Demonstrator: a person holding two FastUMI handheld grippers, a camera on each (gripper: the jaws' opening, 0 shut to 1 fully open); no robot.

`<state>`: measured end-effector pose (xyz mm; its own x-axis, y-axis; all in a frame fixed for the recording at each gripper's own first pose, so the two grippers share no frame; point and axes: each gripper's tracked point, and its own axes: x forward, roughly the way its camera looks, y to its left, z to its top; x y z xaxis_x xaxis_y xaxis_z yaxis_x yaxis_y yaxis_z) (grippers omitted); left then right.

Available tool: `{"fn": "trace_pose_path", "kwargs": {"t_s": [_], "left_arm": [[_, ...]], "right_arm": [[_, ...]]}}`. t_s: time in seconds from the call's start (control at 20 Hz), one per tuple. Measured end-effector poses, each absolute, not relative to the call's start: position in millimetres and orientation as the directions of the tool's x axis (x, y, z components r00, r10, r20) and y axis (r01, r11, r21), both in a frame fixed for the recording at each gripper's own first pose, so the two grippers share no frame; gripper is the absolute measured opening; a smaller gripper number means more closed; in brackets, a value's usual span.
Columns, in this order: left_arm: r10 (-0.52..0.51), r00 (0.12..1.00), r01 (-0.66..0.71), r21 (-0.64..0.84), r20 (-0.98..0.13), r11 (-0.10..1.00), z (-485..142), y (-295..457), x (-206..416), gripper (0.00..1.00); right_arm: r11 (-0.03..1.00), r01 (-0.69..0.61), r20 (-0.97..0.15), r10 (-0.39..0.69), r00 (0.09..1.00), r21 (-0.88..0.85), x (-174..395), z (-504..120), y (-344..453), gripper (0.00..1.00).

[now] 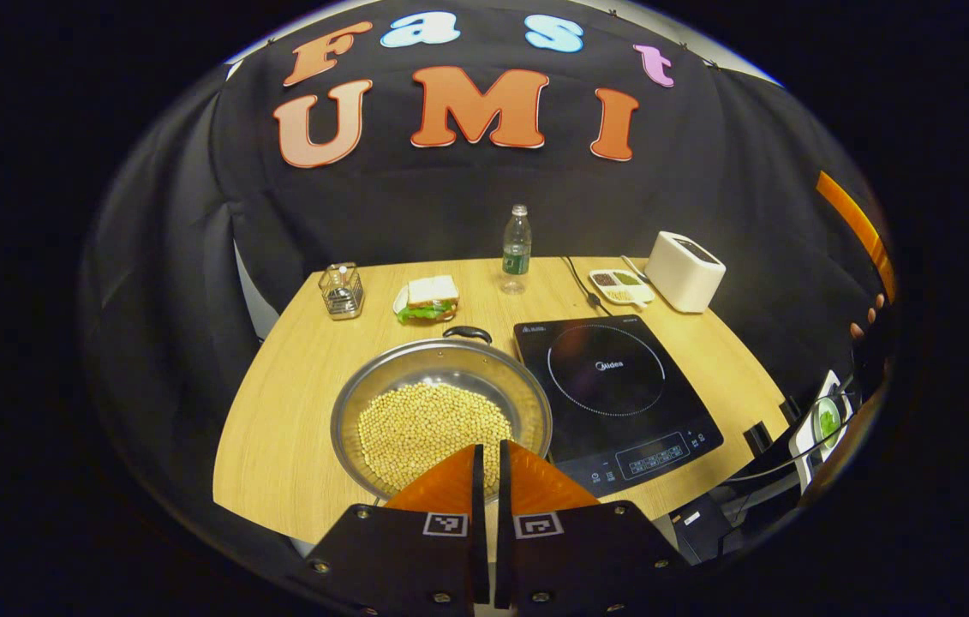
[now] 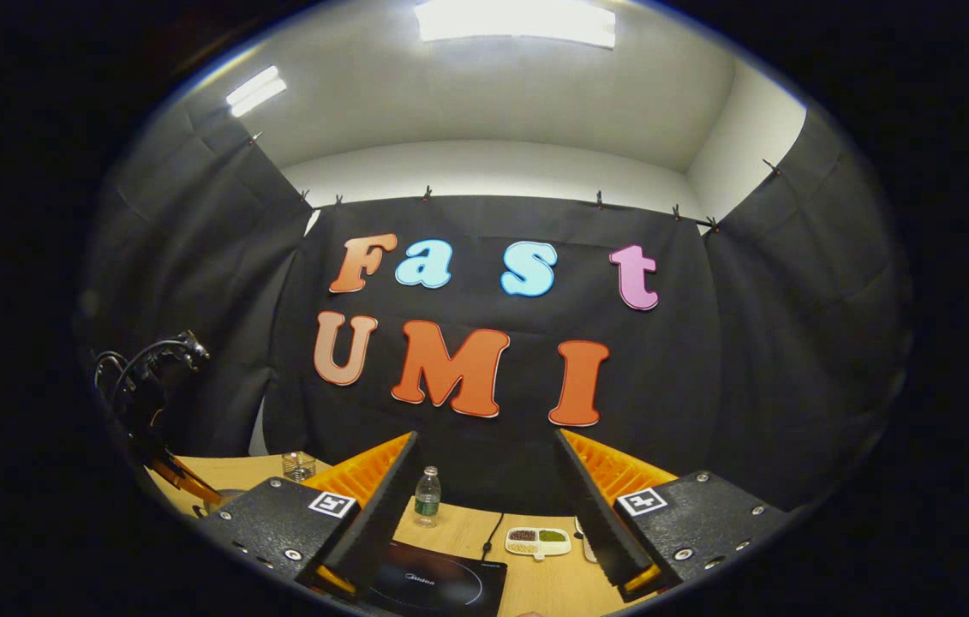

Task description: First push the handle of the pot to place it horizontally, then grasp the pot with both hands and set it on the induction cooktop.

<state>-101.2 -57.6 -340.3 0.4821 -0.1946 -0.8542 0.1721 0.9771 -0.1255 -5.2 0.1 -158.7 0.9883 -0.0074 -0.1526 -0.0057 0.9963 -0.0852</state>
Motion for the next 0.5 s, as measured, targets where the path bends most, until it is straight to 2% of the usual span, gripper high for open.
{"fn": "trace_pose_path", "kwargs": {"t_s": [0.25,0.5], "left_arm": [[-0.236,0.338,0.155,-0.194,-0.911,0.969,-383.9,-63.1,-136.6,0.04],[-0.271,0.223,0.064,-0.263,-0.936,0.963,-414.7,-60.8,-163.7,0.03]], "right_arm": [[0.996,-0.011,-0.164,-0.004,0.986,-0.089,-5.9,-180.6,5.1,0.95],[0.996,-0.003,-0.199,-0.014,0.98,-0.086,-5.5,-205.6,3.0,0.95]]}}
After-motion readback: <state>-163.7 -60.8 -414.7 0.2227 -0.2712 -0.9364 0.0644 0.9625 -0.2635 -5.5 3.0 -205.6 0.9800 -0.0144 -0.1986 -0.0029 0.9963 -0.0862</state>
